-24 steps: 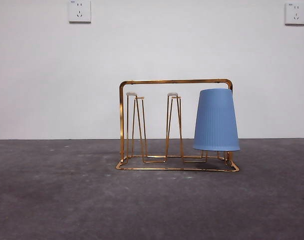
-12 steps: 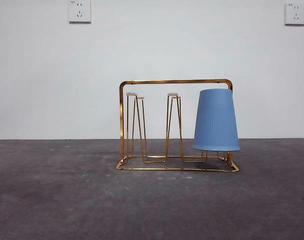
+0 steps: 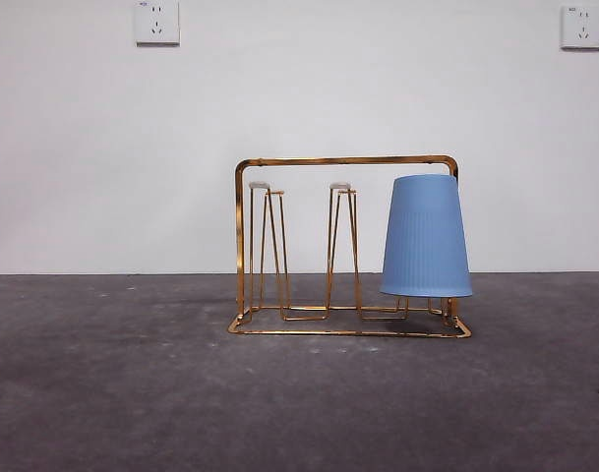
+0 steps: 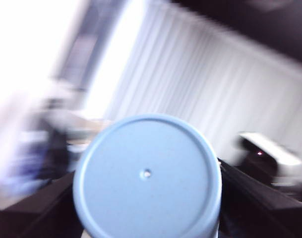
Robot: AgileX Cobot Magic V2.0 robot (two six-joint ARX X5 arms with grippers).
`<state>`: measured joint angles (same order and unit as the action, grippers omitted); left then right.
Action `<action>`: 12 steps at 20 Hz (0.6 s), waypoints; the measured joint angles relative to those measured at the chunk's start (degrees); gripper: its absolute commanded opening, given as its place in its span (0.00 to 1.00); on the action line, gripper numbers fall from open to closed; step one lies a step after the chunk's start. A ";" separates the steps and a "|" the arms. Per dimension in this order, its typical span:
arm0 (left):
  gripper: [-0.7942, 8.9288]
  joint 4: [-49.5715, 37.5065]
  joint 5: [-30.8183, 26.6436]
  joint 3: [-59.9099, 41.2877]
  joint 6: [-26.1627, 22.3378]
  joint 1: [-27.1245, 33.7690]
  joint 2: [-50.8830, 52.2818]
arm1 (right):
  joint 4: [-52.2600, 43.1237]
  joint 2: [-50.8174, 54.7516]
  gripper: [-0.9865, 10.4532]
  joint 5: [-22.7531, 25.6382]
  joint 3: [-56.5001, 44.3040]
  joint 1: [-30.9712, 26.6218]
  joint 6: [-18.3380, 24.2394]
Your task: Pick up cup 1,put cup 1 in the cup rack,pick up cup 2,put cup 2 in the cup rack
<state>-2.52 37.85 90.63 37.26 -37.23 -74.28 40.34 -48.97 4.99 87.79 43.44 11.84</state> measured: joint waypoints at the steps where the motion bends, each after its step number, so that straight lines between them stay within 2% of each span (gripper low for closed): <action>1: 0.08 4.46 -2.71 0.00 -3.04 0.48 1.55 | 2.03 0.44 0.28 1.07 0.00 0.00 0.00; 4: 0.08 18.58 -13.92 0.02 -13.20 1.14 5.60 | 7.34 1.79 0.28 3.67 0.00 0.00 -0.02; 8: 0.08 33.70 -29.62 0.02 -25.92 1.18 7.56 | 10.69 2.23 0.28 4.02 0.00 0.00 -0.35; 10: 0.08 36.83 -34.07 0.02 -29.79 1.18 6.62 | 11.50 2.23 0.28 4.04 0.00 -0.02 -0.72; 12: 0.08 37.05 -34.97 0.02 -31.95 1.18 4.85 | 12.74 2.23 0.28 4.04 0.00 0.00 -1.29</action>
<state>34.52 2.87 90.65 5.30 -36.05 -69.43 53.08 -46.74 9.04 87.79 43.44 10.55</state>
